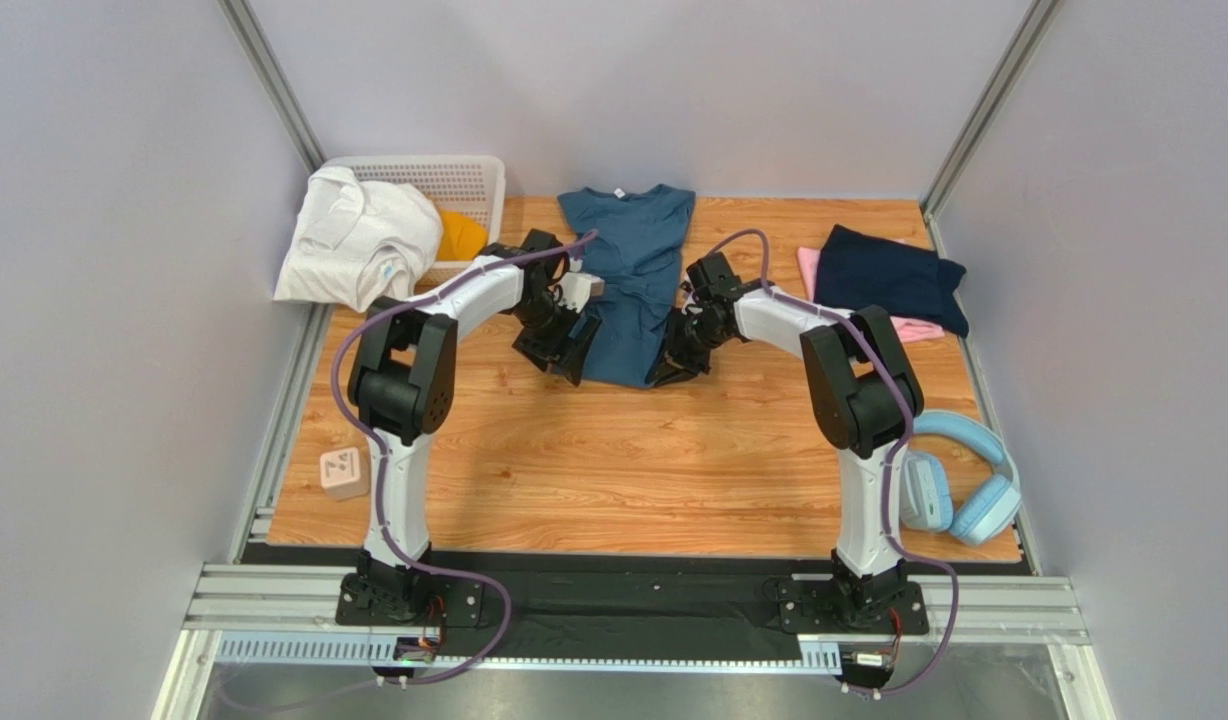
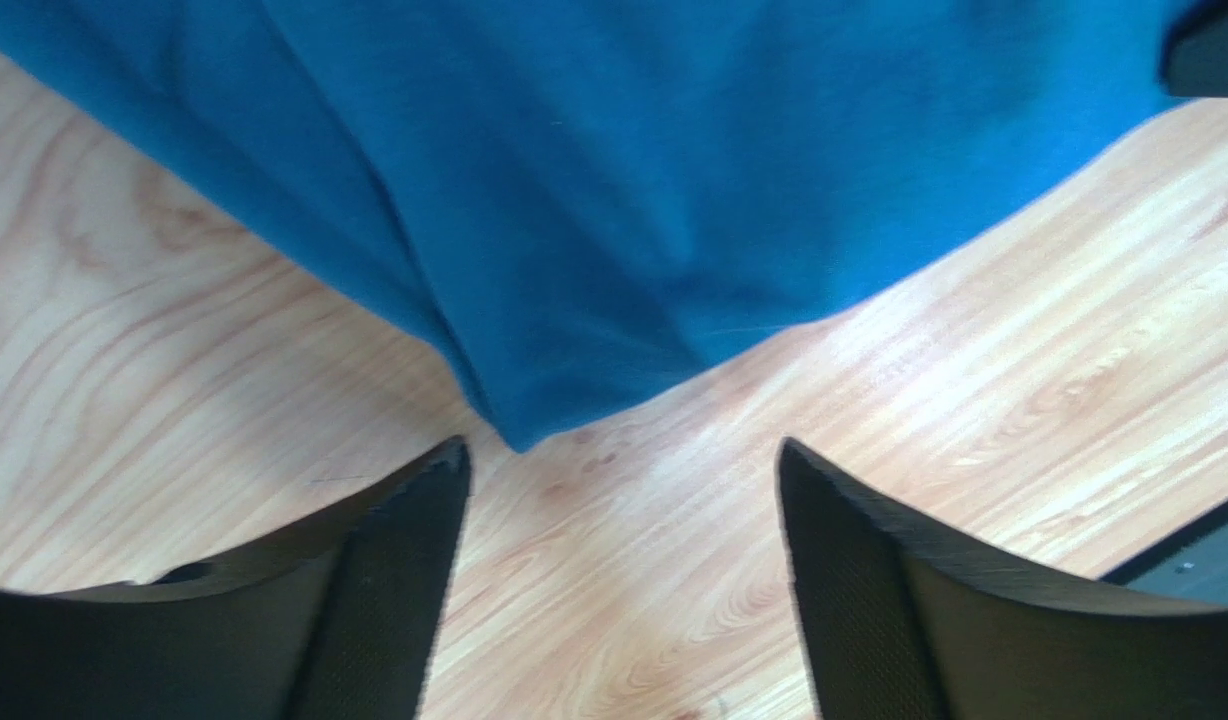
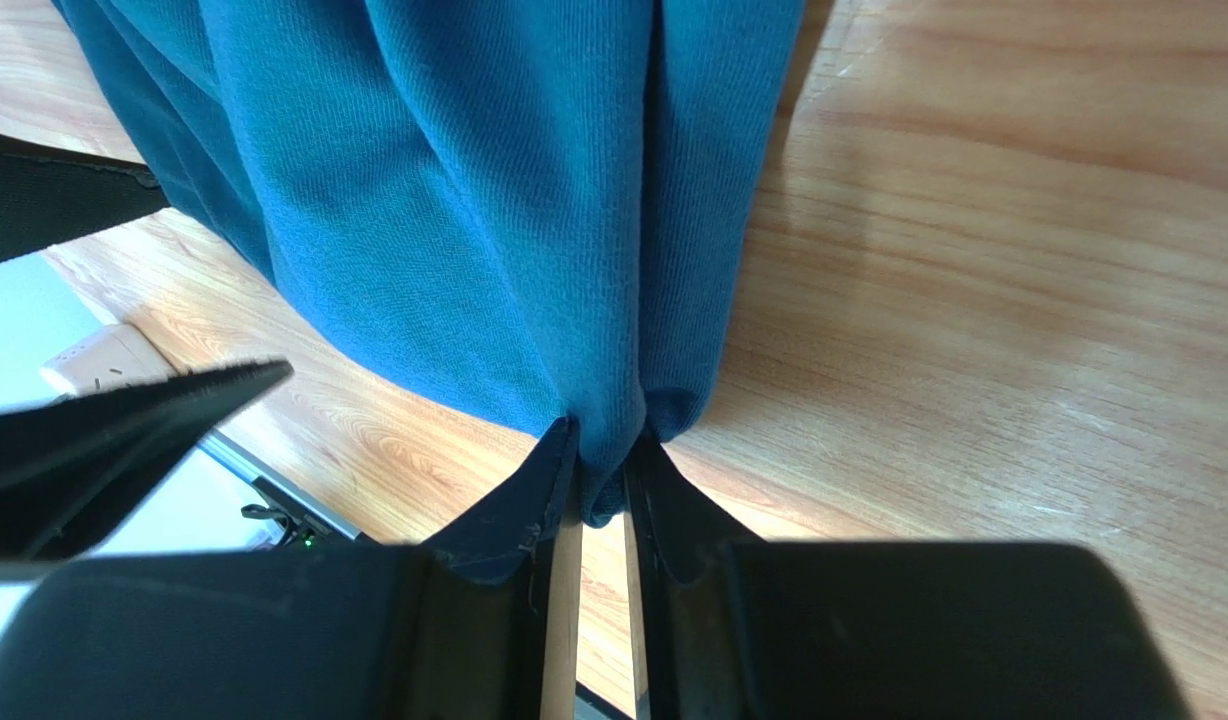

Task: Fold and stack the t-shirts
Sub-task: Grab one side of the 2/3 rectangular tshirt with both arms

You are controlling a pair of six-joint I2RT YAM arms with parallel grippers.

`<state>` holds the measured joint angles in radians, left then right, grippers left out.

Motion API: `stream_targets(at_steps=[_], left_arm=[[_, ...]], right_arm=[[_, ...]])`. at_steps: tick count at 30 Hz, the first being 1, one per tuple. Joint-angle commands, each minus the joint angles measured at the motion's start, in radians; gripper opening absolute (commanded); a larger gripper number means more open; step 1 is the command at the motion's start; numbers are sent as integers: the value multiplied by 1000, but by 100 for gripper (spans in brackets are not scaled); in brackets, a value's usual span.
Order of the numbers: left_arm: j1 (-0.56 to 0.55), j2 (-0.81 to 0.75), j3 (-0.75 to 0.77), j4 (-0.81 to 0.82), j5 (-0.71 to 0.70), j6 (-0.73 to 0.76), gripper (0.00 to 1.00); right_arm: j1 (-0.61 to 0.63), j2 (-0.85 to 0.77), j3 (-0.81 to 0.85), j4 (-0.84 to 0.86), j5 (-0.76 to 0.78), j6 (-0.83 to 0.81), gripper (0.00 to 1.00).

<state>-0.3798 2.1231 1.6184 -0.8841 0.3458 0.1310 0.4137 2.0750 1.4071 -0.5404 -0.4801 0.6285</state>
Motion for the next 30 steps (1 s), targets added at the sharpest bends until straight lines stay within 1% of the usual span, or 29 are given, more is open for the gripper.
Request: stream_targets(at_steps=[1,4,6,9,11,12,15,18,21,22,23,25,27,28,30], left_arm=[[-8,89,-20,-13,-37,-13,68],[-8,113,17,-15,-53,-25,50],[-8,127,37,-15,-59,-25,47],[-10,141,47,-15,-64,-28,26],[-10,149,57,-19,-65,-30,7],[-11,149,58,-19,-64,-30,0],[-11,141,67,-41,-45,-18,0],[-10,81,43,-73,-19,-1,0],[-10,-20,-8,-120,25,47,0],[-10,-82,-24,-162,41,85,0],[-11,-115,-58,-186,56,108,0],[-10,-199,-80,-286,84,165,0],[-10,-248,-110,-378,88,246,0],[-10,-297,-124,-406,87,268,0],[-10,-342,-169,-465,90,334,0]], right_arm=[[13,-4,-8,28,3,4,16],[19,-3,-14,36,0,5,15],[22,-4,-19,39,0,7,15],[23,-7,-31,45,-5,7,14],[27,-9,-39,48,-6,7,13],[27,-10,-40,48,-6,7,13],[31,-16,-48,49,-11,7,10],[36,-47,-65,36,-5,2,6],[40,-108,-94,11,4,-10,4],[42,-127,-108,2,6,-15,3],[43,-142,-118,-3,6,-15,3],[50,-194,-157,-24,8,-16,2],[62,-254,-186,-35,8,-18,2],[68,-278,-218,-47,8,-16,2],[89,-320,-256,-58,5,-9,2]])
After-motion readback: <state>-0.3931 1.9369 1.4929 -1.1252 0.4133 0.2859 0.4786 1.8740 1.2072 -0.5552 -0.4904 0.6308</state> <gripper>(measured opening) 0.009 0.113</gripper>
